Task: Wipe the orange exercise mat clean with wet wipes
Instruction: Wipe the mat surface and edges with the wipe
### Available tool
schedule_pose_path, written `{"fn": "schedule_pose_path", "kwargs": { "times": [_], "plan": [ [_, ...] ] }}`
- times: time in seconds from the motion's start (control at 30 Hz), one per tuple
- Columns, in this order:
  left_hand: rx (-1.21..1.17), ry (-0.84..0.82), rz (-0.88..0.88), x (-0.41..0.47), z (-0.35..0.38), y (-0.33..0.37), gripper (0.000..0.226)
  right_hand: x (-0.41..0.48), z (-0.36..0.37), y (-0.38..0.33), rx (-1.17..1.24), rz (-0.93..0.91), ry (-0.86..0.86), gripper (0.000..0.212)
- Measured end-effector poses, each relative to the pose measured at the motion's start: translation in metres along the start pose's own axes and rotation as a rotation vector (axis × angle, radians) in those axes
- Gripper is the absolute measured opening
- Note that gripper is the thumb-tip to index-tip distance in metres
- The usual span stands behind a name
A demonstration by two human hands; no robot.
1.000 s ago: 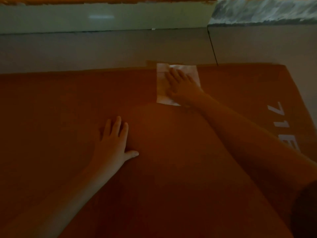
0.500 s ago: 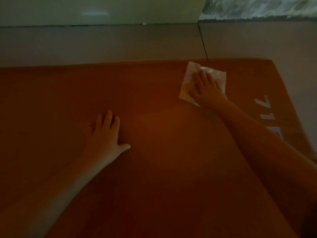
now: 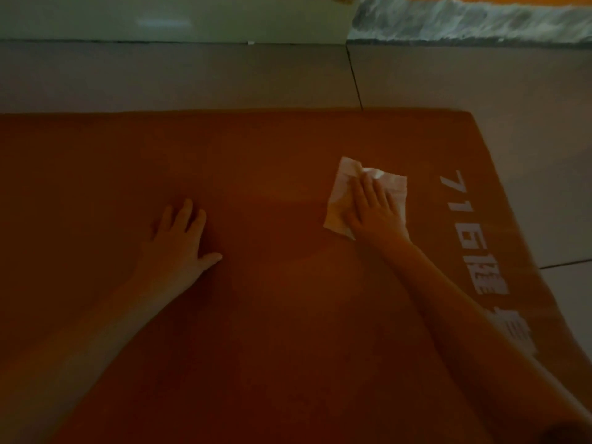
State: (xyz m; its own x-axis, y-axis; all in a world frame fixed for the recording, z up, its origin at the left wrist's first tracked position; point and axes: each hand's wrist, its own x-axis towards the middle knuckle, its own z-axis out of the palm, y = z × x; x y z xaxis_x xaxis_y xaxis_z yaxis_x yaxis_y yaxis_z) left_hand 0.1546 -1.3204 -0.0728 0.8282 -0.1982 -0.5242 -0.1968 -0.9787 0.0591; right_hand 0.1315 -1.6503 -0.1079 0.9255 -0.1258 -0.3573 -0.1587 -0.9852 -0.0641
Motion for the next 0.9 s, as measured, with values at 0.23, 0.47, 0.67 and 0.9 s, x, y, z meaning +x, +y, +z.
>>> {"fn": "schedule_pose_path", "kwargs": {
  "times": [0.23,0.47,0.67,0.9],
  "plan": [
    [0.035,-0.025,0.032,-0.02,0.013,0.01,0.076,-0.066,0.027,-0.049,-0.047,-0.278,-0.051,0.074],
    [0.112,-0.108,0.103,-0.075,0.034,0.033,0.076,-0.091,0.029,0.006,-0.002,-0.032,-0.027,0.067],
    [0.111,-0.183,0.115,-0.095,0.037,0.045,0.071,-0.144,0.034,-0.043,0.111,-0.175,-0.132,0.063],
    [0.118,-0.234,0.157,-0.115,0.039,0.055,0.068,-0.179,0.034,-0.006,0.074,-0.139,-0.168,0.062]
  ]
}}
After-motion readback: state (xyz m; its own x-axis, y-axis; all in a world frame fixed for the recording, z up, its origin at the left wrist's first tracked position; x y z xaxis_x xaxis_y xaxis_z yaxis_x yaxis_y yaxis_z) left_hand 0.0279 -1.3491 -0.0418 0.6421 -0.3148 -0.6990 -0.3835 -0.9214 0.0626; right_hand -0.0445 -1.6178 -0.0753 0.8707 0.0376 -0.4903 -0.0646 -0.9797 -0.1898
